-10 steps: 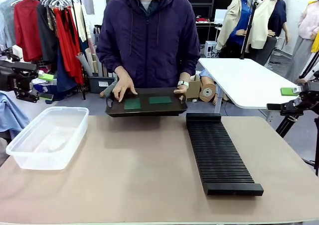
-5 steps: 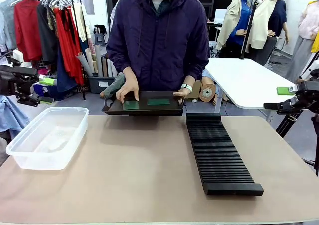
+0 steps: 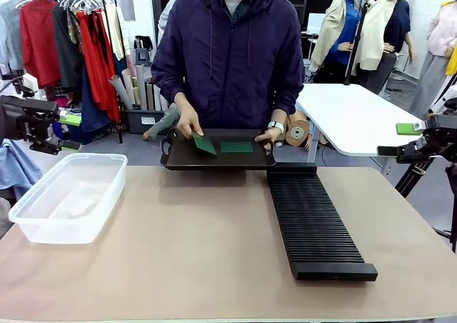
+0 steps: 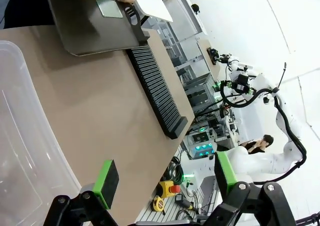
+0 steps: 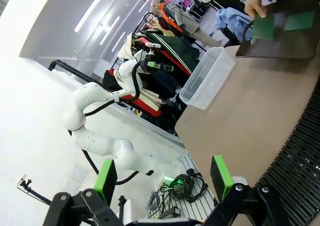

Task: Sort PCBs into racks and boxes based on the side picked up.
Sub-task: Pick up the Blank PCB handed by the Human.

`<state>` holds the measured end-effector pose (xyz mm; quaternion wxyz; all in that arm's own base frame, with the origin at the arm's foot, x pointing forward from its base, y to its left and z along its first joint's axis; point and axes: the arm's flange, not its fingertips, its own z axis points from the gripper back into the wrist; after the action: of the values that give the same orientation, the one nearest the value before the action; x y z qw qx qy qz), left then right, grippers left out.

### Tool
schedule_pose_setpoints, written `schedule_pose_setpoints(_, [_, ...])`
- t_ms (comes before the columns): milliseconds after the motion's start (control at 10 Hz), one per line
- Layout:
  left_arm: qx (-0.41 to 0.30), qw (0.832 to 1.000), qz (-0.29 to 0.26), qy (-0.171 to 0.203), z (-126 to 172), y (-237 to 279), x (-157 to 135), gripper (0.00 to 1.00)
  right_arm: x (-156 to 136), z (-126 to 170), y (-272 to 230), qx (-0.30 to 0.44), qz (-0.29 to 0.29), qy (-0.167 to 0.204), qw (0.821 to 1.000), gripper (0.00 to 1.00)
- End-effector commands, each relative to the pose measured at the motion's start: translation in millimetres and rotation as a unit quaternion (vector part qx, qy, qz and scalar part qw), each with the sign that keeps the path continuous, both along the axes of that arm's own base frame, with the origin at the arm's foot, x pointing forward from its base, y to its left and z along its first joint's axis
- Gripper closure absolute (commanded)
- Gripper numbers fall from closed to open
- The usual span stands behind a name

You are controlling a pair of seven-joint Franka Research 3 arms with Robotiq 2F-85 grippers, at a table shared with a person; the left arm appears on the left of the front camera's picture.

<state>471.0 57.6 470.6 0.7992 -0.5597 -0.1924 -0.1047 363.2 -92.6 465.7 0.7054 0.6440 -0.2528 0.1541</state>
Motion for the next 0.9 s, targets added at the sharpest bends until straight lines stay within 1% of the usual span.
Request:
schedule_pose_setpoints(0, [-0.002, 1.000, 0.004, 0.007, 0.4, 1.1, -0.2, 0.00, -0.3, 0.3, 0.0, 0.000, 0.001, -0.001, 1.000, 0.00])
schedule_pose_setpoints(800, [-0.002, 1.000, 0.004, 0.007, 0.4, 1.1, -0.2, 0.00, -0.3, 0.3, 0.0, 0.000, 0.001, -0.001, 1.000, 0.00])
